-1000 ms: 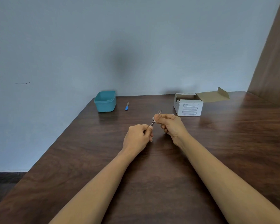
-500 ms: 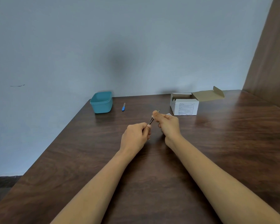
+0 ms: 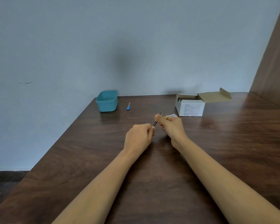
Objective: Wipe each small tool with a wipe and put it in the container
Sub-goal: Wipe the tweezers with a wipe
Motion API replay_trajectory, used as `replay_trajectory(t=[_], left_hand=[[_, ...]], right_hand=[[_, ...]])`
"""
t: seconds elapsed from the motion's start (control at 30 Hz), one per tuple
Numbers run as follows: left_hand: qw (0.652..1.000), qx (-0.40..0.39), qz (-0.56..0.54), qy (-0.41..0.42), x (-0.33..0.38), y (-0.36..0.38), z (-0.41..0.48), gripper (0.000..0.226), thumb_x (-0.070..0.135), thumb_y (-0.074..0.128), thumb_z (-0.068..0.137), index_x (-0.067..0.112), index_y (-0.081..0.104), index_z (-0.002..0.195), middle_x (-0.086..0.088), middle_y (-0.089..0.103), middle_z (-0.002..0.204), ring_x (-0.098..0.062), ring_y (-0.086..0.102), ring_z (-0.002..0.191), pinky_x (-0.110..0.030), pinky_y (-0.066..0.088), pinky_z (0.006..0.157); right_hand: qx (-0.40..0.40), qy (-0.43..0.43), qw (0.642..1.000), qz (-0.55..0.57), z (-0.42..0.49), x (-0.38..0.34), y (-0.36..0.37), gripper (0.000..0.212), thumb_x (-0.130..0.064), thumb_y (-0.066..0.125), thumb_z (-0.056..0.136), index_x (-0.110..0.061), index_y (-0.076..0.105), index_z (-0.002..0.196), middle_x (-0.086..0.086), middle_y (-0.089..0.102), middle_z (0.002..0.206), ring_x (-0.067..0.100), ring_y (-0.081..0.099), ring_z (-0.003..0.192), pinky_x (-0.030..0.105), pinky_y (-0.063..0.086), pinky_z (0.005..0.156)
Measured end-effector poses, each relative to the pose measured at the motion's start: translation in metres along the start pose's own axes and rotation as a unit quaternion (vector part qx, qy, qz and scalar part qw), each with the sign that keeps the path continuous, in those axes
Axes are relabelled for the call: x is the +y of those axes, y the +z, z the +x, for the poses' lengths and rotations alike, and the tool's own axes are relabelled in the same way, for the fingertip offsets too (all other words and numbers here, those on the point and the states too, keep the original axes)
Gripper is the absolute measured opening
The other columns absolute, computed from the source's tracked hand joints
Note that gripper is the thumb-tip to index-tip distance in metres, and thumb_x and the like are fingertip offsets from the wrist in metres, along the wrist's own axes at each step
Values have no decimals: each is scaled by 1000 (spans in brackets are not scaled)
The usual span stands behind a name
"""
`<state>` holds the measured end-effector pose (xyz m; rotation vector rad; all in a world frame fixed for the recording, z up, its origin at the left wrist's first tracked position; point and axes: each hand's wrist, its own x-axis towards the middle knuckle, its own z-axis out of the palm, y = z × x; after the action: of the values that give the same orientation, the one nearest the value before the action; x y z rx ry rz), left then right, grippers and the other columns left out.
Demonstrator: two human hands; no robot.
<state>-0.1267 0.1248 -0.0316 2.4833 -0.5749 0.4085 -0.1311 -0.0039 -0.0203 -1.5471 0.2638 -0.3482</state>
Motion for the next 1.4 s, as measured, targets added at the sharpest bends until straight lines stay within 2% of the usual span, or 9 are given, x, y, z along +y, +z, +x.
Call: replay_trajectory(t=[0.1,0.23,0.43,0.6,0.73,0.9,1.0,1.13,1.4], left_hand=[[1000,5,5,3,0,-1,0,29,31,45,99,22,63,79,6,69,74,-10,64,71,-33,54,70],[1000,13,-7,10,-2,-4,1,26,31,45,99,27,61,79,10,67,71,-6,63,69,-29,52,68],[996,7,-94,-11,0,-7,4,36,47,44,94,26,68,77,9,69,72,-6,63,70,-33,53,70],[944,54,-305,-113,0,-18,6,29,35,48,98,26,73,85,10,72,80,7,61,70,-21,47,69],[884,9,-420,-206,0,-26,7,25,40,54,95,24,74,94,8,73,90,-4,56,76,-23,44,67],[846,-74,-481,-218,-1,-32,8,32,48,61,88,23,77,99,3,61,84,-12,41,75,-23,41,66],[836,-98,-492,-221,-2,-32,8,24,44,67,83,25,78,91,1,64,89,-16,46,87,-27,42,73],[819,-73,-514,-246,-4,-32,10,15,37,71,80,24,79,80,8,64,79,-13,48,87,-27,42,75],[792,-10,-545,-276,-5,-29,12,12,30,72,82,20,78,82,11,61,71,-11,45,80,-27,42,74]], right_hand=[[-21,-26,998,-46,-2,5,5,29,-32,71,84,-16,65,60,-7,56,54,1,44,49,24,39,64],[-34,-35,997,-65,-5,7,10,32,-31,70,84,-15,66,57,-3,58,51,0,44,44,25,40,64],[-113,20,993,-24,-1,-6,-5,27,-30,66,88,-15,65,66,-11,51,47,3,39,50,14,31,49],[-215,36,976,-21,2,-7,-8,22,-32,65,88,-12,67,78,-6,47,62,3,35,53,15,28,50],[-271,26,961,-56,-2,-10,-8,23,-27,66,88,-19,67,66,-4,48,63,5,36,53,18,28,53],[-318,14,945,-78,-3,-11,-10,29,-23,63,91,-20,65,62,-8,46,53,5,37,52,19,29,53],[-330,9,940,-85,-4,-11,-11,24,-24,63,90,-19,65,67,-6,47,55,6,38,53,19,30,54],[-325,3,941,-96,-5,-10,-9,24,-27,66,88,-21,68,65,-5,49,57,6,39,54,20,31,55],[-320,-22,937,-137,-7,-12,-6,19,-29,67,87,-19,68,71,-12,58,55,4,39,52,16,33,53]])
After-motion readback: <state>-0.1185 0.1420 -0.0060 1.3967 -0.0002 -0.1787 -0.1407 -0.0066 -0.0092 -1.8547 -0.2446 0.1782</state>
